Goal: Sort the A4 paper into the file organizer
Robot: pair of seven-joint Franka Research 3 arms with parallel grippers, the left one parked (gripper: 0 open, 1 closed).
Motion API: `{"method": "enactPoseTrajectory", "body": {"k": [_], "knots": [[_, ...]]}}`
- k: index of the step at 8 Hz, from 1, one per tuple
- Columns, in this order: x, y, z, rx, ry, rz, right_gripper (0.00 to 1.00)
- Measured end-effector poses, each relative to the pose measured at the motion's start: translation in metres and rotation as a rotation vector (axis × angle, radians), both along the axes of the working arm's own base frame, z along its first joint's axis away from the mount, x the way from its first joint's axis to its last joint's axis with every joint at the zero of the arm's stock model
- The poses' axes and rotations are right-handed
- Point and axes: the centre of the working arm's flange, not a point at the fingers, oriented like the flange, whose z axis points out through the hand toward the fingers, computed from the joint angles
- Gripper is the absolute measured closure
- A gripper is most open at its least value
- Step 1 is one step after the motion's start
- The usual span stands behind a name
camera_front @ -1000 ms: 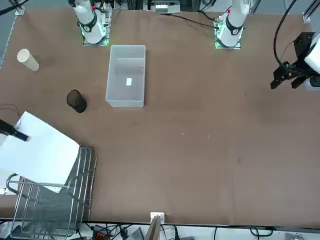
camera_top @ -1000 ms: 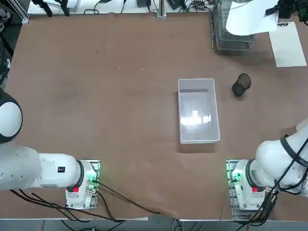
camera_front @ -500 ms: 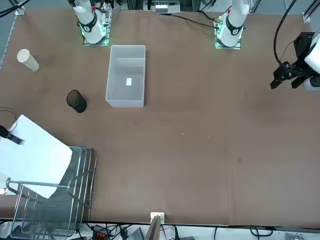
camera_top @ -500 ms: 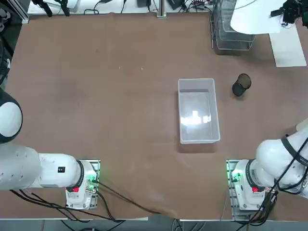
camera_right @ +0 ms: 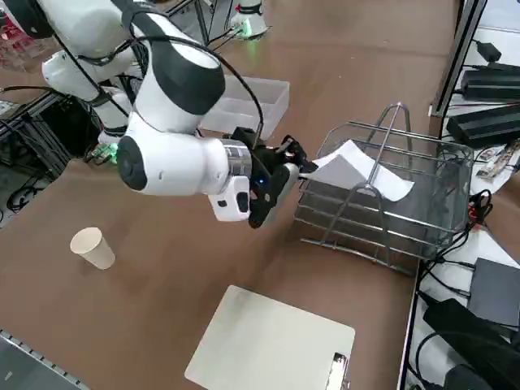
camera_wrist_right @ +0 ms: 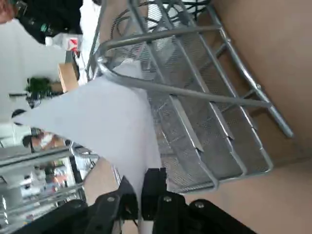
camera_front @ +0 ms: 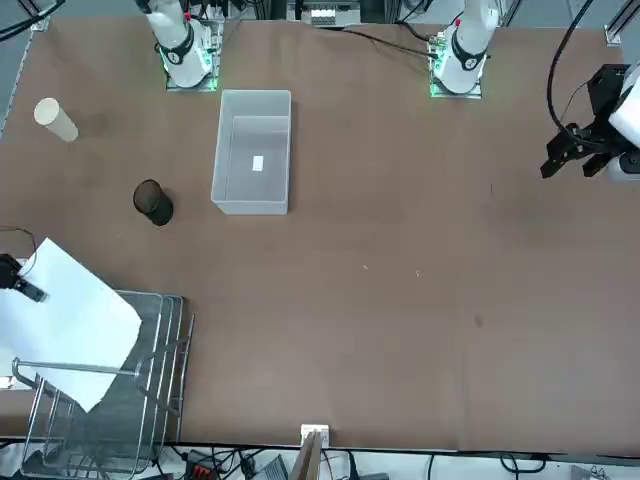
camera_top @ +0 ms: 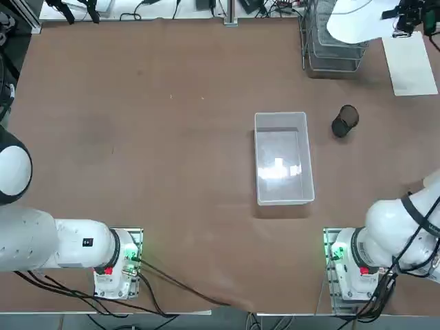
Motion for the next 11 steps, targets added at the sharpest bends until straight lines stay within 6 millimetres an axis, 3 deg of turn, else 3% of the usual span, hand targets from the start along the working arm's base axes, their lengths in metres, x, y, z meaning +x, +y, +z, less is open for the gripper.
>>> {"method": "enactPoseTrajectory", "body": {"k": [4,8,11], "knots": [[0.005,0.024,-0.024,0.08,0.054,-0.126,0.99],[0.017,0.099,0.0,0.047,0.148,-0.355,0.99],[0.0,0.126,-0.007,0.005,0.187,-0.499,0.99]]}}
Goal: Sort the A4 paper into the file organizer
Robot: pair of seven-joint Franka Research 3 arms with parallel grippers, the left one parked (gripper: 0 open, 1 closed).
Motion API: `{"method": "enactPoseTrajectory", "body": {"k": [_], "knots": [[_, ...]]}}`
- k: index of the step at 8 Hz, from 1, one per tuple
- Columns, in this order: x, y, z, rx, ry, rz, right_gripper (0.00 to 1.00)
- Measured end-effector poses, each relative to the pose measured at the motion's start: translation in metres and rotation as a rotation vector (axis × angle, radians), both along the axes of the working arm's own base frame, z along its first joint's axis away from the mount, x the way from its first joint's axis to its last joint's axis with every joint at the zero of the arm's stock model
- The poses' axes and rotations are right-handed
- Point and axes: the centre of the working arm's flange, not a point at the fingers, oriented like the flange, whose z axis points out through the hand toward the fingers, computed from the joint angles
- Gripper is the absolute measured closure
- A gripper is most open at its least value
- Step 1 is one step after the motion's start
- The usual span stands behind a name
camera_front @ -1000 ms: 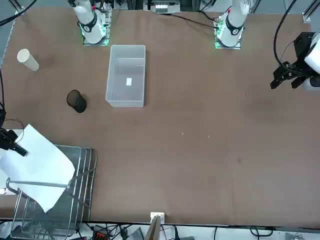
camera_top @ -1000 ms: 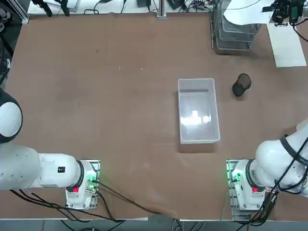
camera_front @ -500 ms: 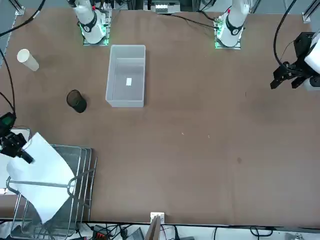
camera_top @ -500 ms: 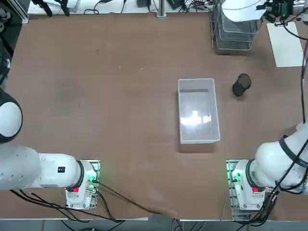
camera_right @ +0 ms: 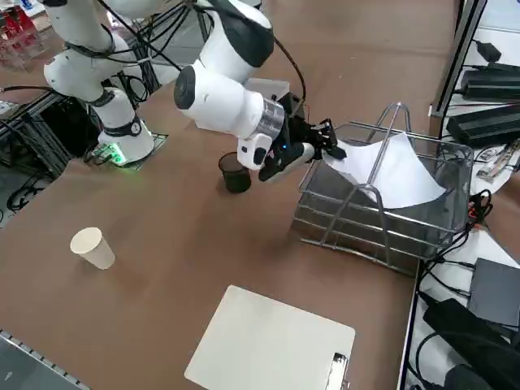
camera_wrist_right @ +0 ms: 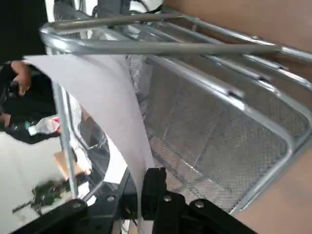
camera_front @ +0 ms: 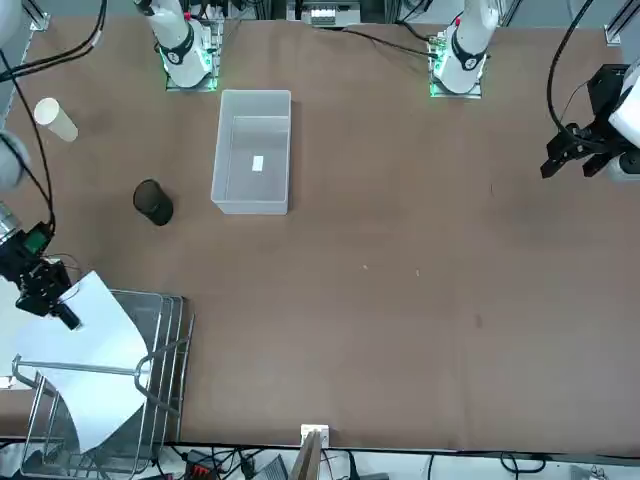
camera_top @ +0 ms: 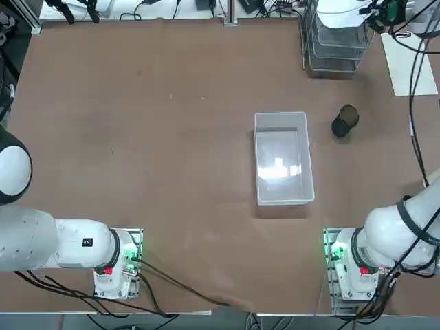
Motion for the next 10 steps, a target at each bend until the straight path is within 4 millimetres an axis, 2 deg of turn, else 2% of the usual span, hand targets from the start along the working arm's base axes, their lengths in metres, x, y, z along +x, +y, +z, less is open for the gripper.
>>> {"method": "enactPoseTrajectory", "body": {"k": [3,7,10], "knots": [[-0.007,0.046,-0.004,-0.071,0.01,-0.143,0.99],[-0.009,0.069,0.004,-0.077,-0.006,-0.341,0.99],[-0.008,0.092,-0.002,-0.049,-0.003,-0.448,0.99]]}}
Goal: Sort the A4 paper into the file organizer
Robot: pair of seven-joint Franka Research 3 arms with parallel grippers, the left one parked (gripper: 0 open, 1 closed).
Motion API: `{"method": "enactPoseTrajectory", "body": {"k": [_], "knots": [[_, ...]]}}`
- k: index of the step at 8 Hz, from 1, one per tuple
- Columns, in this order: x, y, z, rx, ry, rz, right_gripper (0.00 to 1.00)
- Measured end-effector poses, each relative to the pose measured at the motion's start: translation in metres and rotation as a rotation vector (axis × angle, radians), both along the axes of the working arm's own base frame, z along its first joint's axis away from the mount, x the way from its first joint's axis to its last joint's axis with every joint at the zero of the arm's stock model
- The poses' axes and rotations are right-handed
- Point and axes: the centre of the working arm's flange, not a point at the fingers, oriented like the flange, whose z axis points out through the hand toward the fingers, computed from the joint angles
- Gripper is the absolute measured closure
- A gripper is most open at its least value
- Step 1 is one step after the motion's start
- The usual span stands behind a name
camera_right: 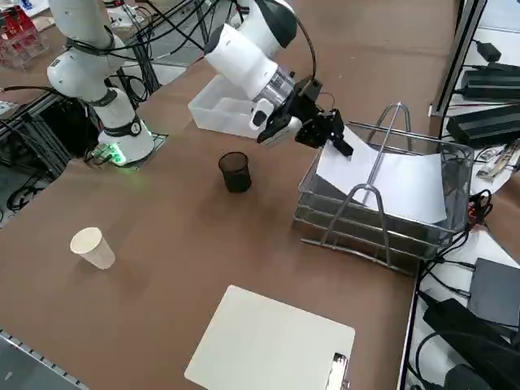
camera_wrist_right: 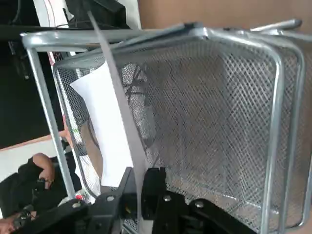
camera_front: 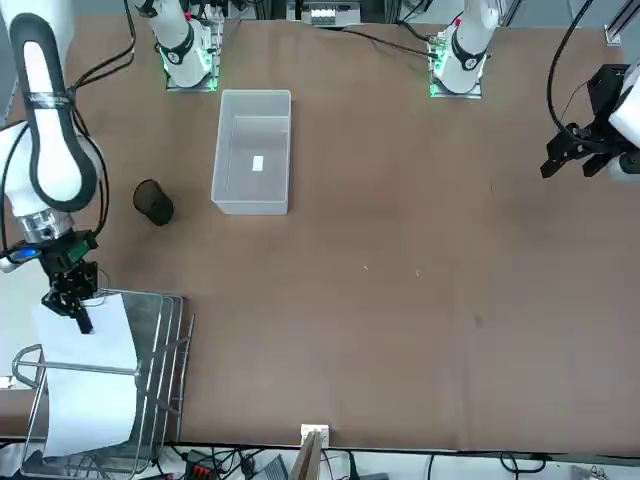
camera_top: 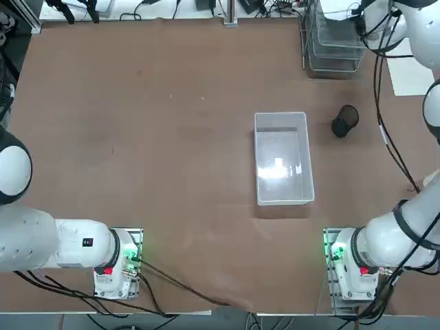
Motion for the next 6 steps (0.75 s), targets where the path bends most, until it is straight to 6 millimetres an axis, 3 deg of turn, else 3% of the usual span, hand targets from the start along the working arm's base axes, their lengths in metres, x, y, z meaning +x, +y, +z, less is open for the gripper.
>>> {"method": "enactPoseTrajectory", "body": {"k": [4,6], "knots": [[0.011,0.016,-0.008,0.02,-0.007,-0.038,0.94],[0.012,0.014,-0.008,0.017,-0.008,-0.041,0.67]]}}
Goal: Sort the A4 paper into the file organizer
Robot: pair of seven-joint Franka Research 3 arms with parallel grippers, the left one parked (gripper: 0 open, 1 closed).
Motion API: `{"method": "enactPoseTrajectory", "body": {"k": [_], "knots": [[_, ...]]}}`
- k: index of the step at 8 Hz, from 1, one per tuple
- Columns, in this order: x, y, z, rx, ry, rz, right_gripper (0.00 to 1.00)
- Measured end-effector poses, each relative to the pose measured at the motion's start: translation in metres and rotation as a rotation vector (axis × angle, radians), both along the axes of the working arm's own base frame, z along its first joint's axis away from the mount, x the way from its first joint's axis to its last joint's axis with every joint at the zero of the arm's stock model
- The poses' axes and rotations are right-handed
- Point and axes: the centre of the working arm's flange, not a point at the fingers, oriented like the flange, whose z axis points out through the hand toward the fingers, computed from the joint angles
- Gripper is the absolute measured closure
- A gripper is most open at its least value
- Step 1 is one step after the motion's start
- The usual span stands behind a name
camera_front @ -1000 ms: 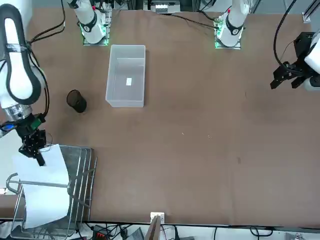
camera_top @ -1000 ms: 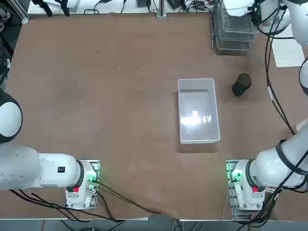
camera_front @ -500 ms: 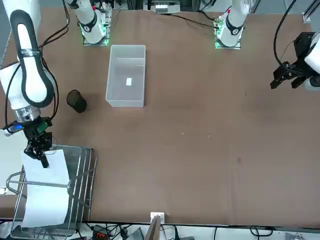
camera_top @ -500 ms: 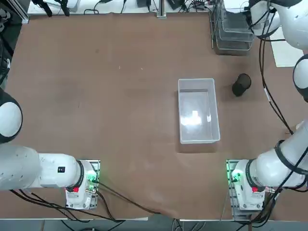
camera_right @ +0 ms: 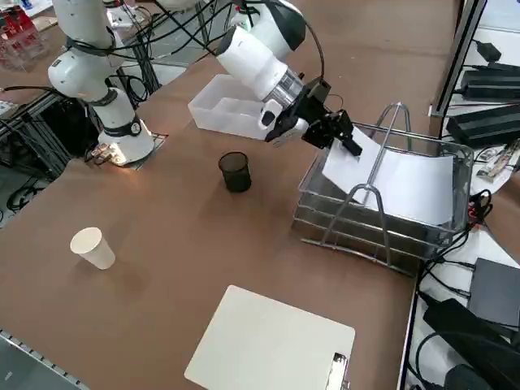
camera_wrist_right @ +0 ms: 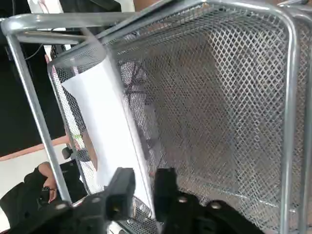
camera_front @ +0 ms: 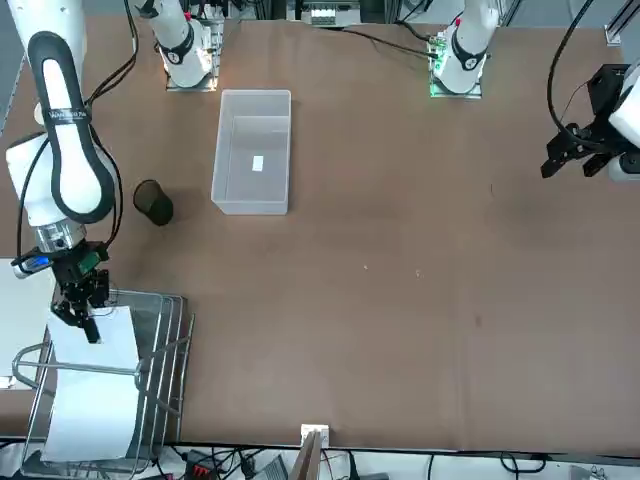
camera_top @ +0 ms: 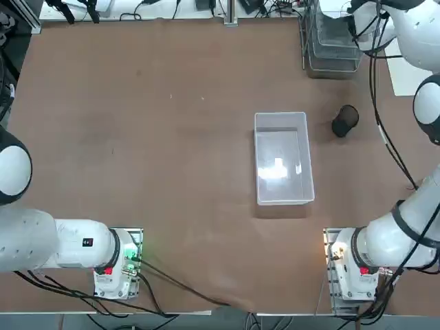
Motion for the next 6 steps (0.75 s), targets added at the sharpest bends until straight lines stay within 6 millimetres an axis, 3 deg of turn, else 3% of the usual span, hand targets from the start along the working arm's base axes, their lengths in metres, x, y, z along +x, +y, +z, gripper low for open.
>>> {"method": "enactPoseTrajectory", "body": {"k": [3,4,6], "knots": [[0.002,0.001,0.01,-0.015,-0.019,0.015,0.1],[0.002,0.002,0.013,-0.031,-0.025,0.031,0.0],[-0.007,0.003,0.023,-0.092,-0.035,0.09,0.0]]}}
